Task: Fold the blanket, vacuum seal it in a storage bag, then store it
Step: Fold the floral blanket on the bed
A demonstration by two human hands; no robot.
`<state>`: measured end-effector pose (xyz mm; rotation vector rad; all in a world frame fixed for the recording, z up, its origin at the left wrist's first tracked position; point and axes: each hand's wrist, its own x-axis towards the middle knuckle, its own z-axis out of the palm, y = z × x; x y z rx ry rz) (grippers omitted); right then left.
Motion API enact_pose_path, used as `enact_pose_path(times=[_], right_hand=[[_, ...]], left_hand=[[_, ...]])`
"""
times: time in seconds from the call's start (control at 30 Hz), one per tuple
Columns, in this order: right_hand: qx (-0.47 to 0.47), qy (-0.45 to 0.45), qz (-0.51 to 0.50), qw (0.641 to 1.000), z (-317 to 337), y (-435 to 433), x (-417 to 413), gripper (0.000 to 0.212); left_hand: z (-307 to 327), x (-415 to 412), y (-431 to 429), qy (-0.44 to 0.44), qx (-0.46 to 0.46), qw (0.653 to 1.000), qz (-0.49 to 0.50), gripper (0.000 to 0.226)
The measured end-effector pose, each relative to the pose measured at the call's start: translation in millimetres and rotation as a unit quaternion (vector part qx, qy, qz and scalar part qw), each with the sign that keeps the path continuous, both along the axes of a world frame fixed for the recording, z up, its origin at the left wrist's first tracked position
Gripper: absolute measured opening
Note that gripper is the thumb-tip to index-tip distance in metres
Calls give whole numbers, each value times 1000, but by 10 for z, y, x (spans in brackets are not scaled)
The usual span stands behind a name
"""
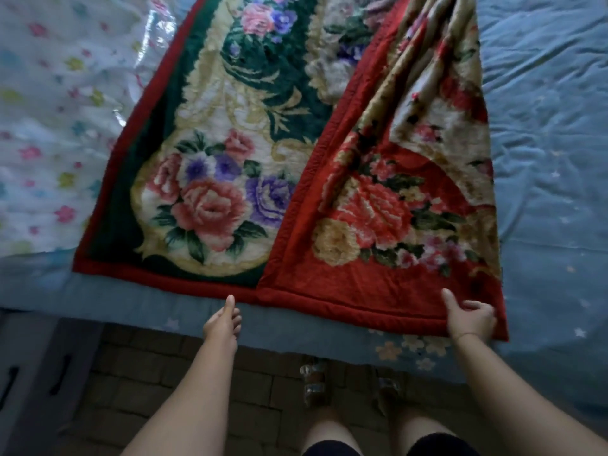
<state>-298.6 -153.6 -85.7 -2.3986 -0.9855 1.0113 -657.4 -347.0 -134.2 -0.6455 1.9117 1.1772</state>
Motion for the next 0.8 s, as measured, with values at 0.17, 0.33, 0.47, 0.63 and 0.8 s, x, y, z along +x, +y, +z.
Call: enact_pose_path(times=[0.17, 0.33, 0.47, 0.63, 0.8], right_hand=[[-38, 181, 204, 961, 197, -9, -1143, 43], [-67, 278, 284, 915, 261, -229, -2280, 51], [-96, 305, 301, 898, 284, -481, -3151, 53], [-137, 319, 314, 884, 253, -771, -4139, 52], [-155, 324, 315, 878, 129, -984, -4786, 57]], left_hand=[[310, -230, -123, 8, 60, 998, 27, 30], [406, -788, -320, 17, 88, 995, 45, 39], [377, -1524, -490, 6, 78, 996, 46, 61], [290, -2563, -683, -13, 80, 993, 82, 67], [78, -3312, -803, -33, 79, 993, 86, 80]])
